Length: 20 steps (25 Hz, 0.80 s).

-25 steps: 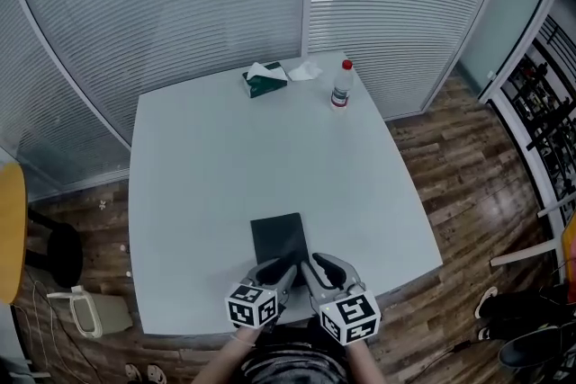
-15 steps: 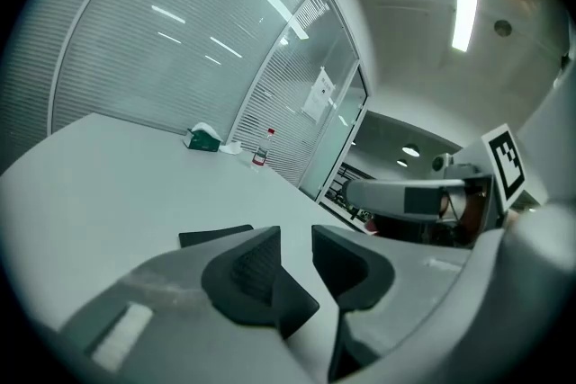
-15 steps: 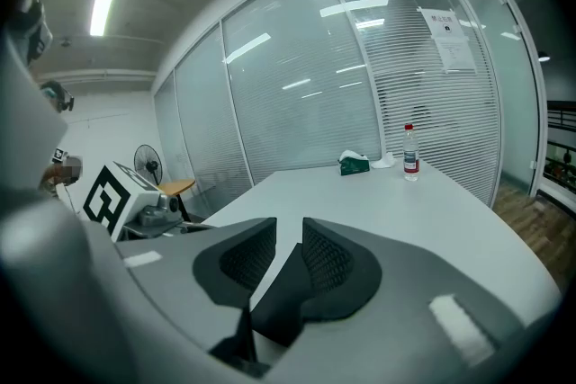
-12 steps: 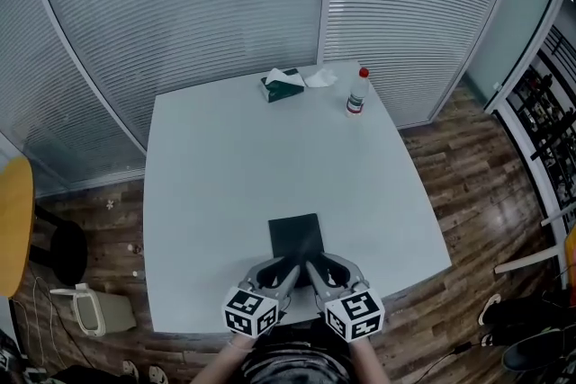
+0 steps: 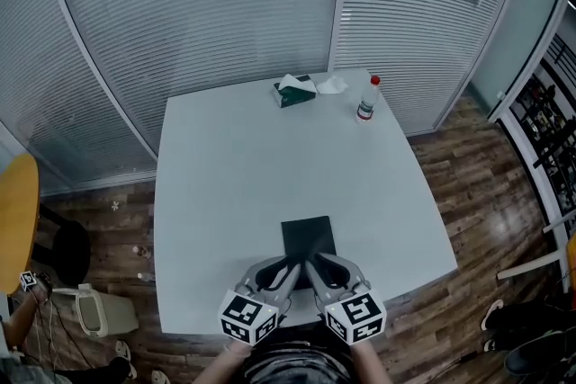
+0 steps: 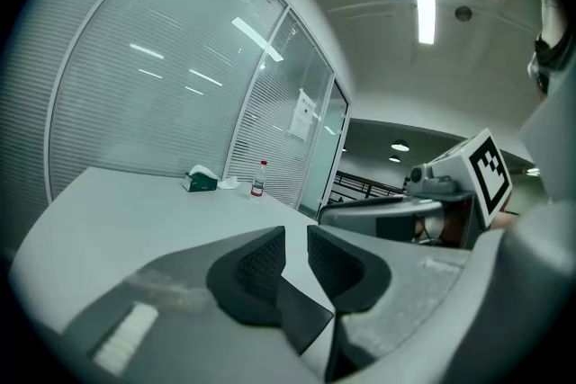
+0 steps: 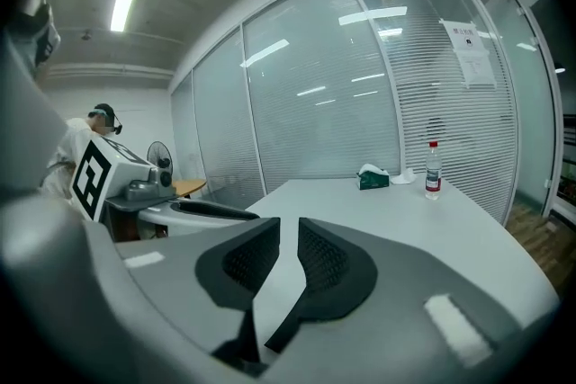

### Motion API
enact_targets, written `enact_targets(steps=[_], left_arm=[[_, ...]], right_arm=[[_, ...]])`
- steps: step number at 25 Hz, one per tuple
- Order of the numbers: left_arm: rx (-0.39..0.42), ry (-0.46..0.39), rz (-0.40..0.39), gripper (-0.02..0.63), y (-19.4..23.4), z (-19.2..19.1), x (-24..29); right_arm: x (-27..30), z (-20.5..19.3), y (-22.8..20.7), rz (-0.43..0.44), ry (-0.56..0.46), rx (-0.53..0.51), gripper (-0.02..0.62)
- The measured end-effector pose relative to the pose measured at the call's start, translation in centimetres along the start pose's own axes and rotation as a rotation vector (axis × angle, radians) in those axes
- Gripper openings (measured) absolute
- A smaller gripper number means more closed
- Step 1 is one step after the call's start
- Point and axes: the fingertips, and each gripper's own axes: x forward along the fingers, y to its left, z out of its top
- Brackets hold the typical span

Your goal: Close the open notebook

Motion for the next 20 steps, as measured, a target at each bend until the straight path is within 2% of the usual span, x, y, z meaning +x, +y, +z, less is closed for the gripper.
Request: enact_targets(steps=[6, 12, 20], left_arm=[[0.094, -0.056, 0.009, 0.056, -0.1, 2.6, -1.4], [0.102, -0.093, 0.009, 0.006, -0.1, 4.0, -3.2], [0.107, -0.157, 0.038, 0.005, 0.8, 6.2, -5.0]], right_arm=[[-0.1, 2.0, 1.3, 0.004, -0.041, -0.049, 0.034], [-0.3, 3.5, 3.2, -0.012, -0.082, -0.086, 0.003], [0.3, 6.0, 6.2, 0.029, -0.143, -0.116, 0.003]])
